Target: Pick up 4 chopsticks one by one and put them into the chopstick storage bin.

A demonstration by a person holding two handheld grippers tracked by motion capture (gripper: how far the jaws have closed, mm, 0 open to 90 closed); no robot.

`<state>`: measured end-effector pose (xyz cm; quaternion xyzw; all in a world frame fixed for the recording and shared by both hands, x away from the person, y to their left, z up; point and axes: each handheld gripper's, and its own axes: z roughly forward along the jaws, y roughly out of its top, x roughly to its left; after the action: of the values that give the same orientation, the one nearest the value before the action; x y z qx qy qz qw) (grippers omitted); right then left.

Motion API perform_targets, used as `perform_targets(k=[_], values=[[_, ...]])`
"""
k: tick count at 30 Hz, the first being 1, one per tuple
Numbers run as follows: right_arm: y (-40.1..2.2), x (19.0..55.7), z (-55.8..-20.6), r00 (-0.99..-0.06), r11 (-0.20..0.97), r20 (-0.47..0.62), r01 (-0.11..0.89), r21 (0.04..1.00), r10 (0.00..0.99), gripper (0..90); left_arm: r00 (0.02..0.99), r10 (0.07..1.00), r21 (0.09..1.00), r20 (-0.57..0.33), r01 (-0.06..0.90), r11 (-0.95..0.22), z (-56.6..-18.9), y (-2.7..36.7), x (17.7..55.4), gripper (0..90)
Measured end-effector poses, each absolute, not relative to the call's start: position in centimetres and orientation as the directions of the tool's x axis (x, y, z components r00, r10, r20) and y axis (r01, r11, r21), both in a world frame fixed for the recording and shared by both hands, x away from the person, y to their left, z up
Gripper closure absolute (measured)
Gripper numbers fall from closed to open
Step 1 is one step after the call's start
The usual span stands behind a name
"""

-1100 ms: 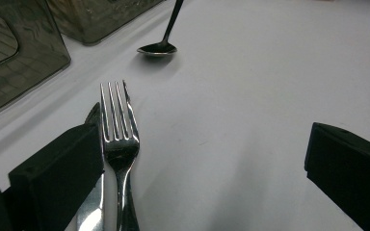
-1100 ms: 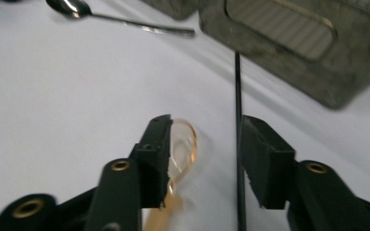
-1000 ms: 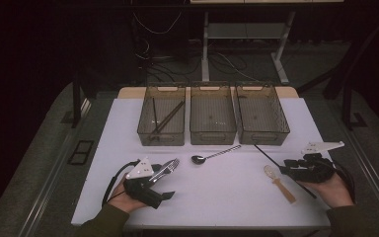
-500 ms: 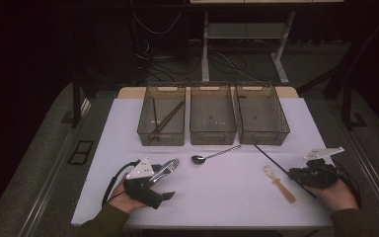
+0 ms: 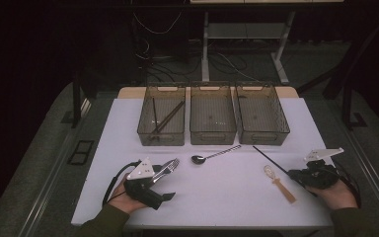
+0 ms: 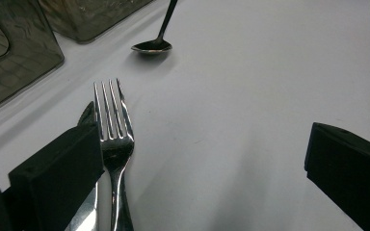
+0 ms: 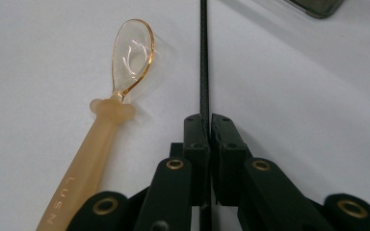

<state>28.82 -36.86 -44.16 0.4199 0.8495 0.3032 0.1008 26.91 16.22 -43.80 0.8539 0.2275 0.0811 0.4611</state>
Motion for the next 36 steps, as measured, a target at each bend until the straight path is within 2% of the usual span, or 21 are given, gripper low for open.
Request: perform_targets(k=[9,21,36], values=[[-37.1,28.8,-43.8,-0.633,0.443,0.124,0.655,0.612,0.764,86.0,0.886,0.458,0.822,-0.068,0.311,-0.478,-43.9,16.2,27.0,0.0],[-37.7,28.6,-42.3,-0.651,0.421,0.121,0.609,0.673,0.749,86.0,0.888,0.455,0.818,-0.066,0.309,-0.485,-43.9,16.1,27.0,0.0],[-38.5,28.3,-40.4,-0.654,0.326,0.172,0.566,0.758,0.737,85.9,0.888,0.455,0.818,-0.067,0.310,-0.485,-43.9,16.1,27.0,0.0]])
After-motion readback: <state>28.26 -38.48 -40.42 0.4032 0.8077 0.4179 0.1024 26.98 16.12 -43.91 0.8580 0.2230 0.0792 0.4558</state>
